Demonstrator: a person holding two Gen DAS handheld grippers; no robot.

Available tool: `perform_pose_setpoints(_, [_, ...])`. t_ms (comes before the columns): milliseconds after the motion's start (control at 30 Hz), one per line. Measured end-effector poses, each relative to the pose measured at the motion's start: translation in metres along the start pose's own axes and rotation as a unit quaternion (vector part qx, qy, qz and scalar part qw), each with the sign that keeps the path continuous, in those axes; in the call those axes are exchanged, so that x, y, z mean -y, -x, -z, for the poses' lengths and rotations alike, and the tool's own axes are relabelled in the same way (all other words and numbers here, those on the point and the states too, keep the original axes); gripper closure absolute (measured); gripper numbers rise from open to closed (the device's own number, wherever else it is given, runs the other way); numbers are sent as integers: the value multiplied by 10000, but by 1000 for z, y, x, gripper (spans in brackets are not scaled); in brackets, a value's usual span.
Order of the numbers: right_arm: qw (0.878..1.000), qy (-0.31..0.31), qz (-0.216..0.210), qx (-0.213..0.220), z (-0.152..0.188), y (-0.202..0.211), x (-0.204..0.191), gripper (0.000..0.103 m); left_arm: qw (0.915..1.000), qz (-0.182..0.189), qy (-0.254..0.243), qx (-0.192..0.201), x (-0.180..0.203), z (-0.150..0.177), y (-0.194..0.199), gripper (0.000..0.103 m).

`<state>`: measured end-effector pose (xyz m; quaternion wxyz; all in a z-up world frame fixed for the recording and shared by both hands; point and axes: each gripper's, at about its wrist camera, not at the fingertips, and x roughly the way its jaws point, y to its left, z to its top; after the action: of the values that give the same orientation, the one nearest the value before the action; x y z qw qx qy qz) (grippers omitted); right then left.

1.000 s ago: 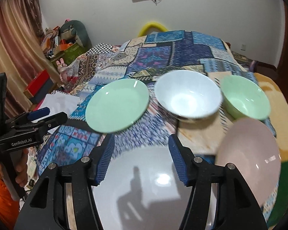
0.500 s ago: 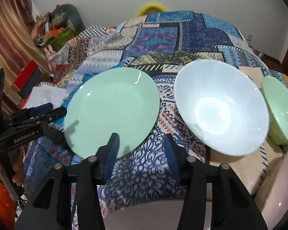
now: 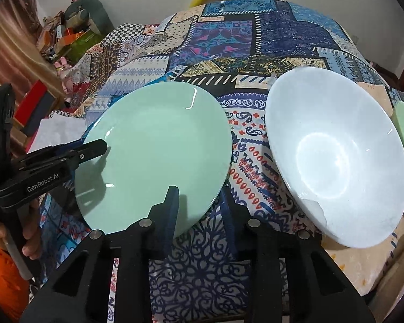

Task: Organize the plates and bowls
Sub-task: 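Close both grippers on the rim of the mint green plate, then lift the mint green plate with both grippers and carry it toward the plate stack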

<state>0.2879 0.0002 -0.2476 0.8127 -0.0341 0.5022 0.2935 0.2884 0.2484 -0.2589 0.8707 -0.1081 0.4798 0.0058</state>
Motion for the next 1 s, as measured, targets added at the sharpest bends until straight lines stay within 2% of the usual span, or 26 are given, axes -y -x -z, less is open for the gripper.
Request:
perform_pose_setpoints(133, [9997, 157, -117, -146, 4, 2, -4, 76, 10000, 12, 48, -82, -2, 8, 9, 70])
perform_pose_setpoints(367, [9974, 584, -267, -336, 17, 4, -23, 76, 9996, -200, 6, -192, -5, 50, 40, 70])
perform_pose_setpoints(533, [9970, 549, -361, -405, 17, -1, -19, 83, 9994, -190, -46, -294, -7, 74, 55, 70])
perform_pose_setpoints(700, [9969, 409, -448, -509, 12, -10, -16, 86, 9993, -139, 81, -334, -11, 76, 51, 71])
perform_pose_setpoints(833, [9969, 399, -466, -498, 11, -14, -17, 86, 9994, -76, 239, -253, -17, 71, 46, 71])
perform_pose_setpoints(1000, [9962, 357, -545, -584, 7, -18, -19, 84, 9997, -1, 193, -172, -17, 67, 43, 71])
